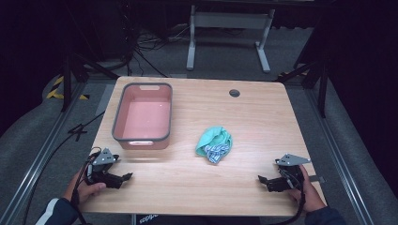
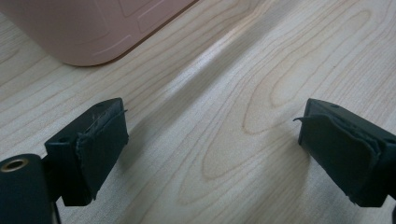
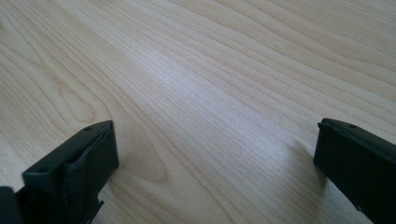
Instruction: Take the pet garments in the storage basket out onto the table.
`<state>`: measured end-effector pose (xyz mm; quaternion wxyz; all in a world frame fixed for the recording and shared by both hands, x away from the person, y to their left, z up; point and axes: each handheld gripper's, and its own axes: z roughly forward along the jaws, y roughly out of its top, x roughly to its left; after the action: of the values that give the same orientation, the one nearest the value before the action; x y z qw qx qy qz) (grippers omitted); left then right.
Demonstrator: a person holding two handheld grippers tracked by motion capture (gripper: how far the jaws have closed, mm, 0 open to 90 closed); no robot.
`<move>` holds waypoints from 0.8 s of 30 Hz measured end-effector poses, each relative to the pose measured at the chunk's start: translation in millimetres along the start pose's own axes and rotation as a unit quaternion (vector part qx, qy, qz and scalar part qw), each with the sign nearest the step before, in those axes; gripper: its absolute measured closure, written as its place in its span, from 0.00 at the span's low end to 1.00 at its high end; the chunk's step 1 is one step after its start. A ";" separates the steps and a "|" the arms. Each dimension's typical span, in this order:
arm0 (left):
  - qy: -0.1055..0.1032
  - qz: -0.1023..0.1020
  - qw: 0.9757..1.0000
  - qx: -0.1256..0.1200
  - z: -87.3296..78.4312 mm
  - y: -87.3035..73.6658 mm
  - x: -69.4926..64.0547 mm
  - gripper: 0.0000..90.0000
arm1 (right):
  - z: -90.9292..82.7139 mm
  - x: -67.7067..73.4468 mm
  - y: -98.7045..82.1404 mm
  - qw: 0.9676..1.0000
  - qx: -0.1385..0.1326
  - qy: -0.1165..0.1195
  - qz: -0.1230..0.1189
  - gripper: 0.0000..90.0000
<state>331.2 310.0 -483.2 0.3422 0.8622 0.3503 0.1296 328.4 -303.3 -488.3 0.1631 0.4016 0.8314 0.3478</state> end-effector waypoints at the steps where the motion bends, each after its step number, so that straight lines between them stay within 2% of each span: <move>1: 0.000 0.000 1.000 0.000 0.0 0.0 0.0 0.09 | 0.0 0.0 0.0 1.000 0.000 0.000 0.000 0.00; 24: 0.005 0.001 1.000 0.003 0.2 0.8 -0.4 0.08 | 0.0 -0.1 0.0 1.000 0.000 0.000 0.000 0.00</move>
<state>331.4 309.3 -482.8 0.3379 0.8629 0.3514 0.1328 328.5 -303.3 -488.3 0.1629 0.4013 0.8315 0.3481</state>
